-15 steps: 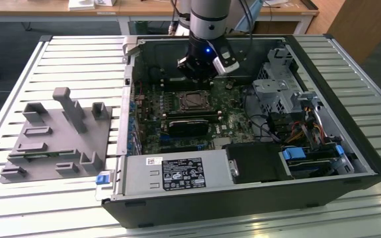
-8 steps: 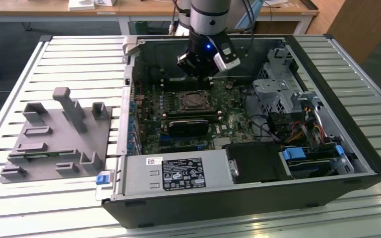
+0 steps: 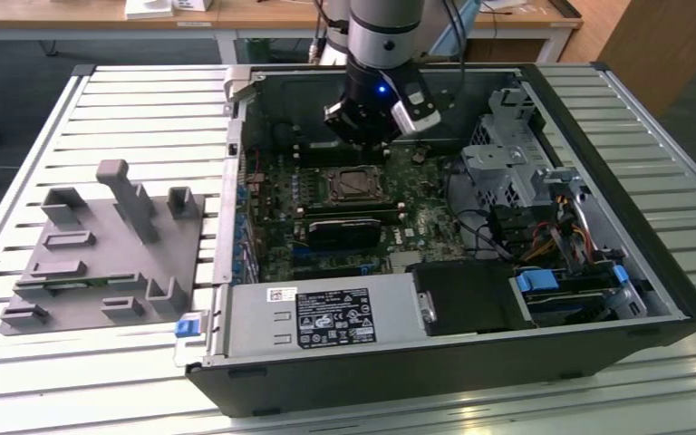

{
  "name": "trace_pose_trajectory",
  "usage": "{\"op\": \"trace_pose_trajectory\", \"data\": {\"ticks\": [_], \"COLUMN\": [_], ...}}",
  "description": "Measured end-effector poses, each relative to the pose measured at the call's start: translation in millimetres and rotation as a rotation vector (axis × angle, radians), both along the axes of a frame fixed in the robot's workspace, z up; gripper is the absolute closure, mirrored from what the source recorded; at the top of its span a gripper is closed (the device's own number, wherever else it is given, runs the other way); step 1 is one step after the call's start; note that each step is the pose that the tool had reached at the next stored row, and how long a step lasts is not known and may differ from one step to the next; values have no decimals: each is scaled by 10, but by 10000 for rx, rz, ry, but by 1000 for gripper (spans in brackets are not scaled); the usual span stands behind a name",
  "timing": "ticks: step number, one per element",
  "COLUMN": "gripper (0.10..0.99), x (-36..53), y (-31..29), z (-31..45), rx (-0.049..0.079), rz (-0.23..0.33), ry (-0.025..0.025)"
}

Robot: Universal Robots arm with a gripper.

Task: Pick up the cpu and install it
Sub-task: 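Install the second cpu locking lever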

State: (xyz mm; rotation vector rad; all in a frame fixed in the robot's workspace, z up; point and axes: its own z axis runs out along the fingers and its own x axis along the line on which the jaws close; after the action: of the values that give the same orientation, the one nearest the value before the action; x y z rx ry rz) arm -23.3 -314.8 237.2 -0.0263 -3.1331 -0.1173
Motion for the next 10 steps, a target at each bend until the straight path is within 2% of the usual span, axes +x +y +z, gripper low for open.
{"op": "trace_pose_trajectory", "data": {"ticks": [2, 7, 10], "gripper": [980, 980, 980], "x": [0, 0, 0], "y": [-35, -163, -191], "z": [0, -1, -11], "rx": [0, 2, 3], "rz": [0, 0, 0], "ry": [0, -1, -1]}}
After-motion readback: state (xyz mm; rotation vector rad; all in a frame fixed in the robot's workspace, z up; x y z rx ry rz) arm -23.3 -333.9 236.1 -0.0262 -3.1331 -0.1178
